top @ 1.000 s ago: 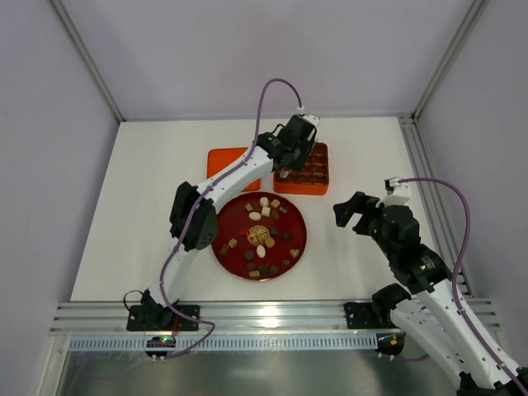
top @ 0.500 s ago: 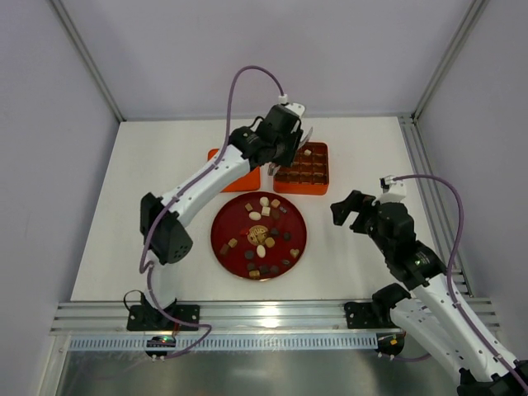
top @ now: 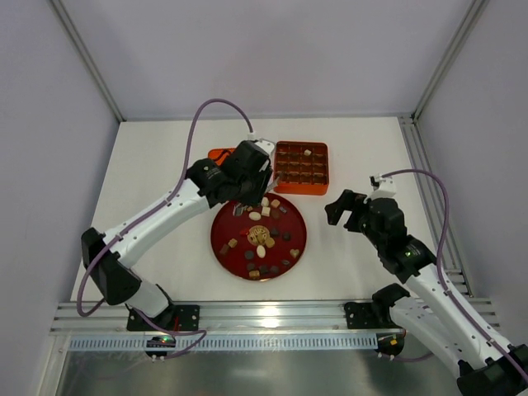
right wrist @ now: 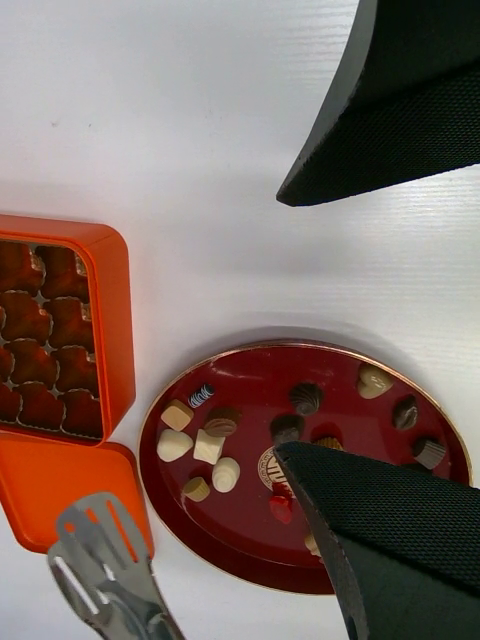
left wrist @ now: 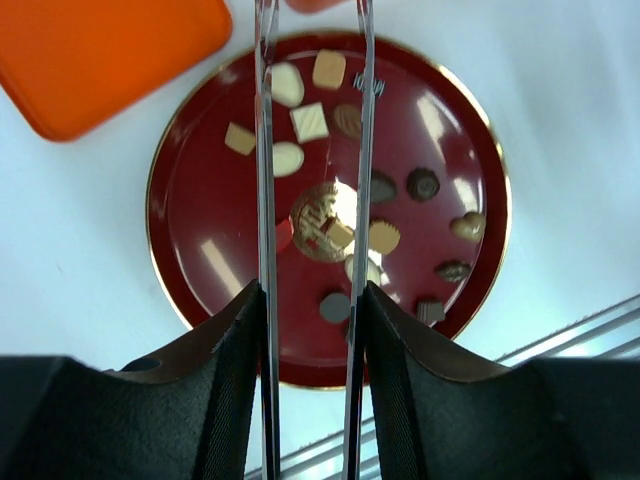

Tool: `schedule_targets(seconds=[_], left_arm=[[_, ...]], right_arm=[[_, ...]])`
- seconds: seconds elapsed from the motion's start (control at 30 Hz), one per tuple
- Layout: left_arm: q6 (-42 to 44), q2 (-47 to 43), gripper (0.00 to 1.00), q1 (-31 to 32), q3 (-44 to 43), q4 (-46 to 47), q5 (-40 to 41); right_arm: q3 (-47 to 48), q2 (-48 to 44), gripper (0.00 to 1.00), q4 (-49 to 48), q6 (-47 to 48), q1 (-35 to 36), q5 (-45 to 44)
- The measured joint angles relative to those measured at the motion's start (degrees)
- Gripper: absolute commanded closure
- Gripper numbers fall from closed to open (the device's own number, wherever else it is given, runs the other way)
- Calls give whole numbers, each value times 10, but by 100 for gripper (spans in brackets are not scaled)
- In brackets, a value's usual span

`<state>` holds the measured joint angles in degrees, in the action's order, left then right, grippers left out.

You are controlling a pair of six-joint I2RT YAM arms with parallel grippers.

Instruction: Pack the chocolate

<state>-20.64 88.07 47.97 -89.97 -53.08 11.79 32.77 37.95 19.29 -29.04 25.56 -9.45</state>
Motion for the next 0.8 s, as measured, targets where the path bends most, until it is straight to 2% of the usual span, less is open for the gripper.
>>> schedule_targets(seconds=[0.4,0.8], left_arm=[[-13,-63,57,24,122,-26,-15],[-30,-39,57,53,130,-3,-31]], right_arm=[[-9,19,0,-16,0,0,7],[-9,18,0,-17,0,0,7]])
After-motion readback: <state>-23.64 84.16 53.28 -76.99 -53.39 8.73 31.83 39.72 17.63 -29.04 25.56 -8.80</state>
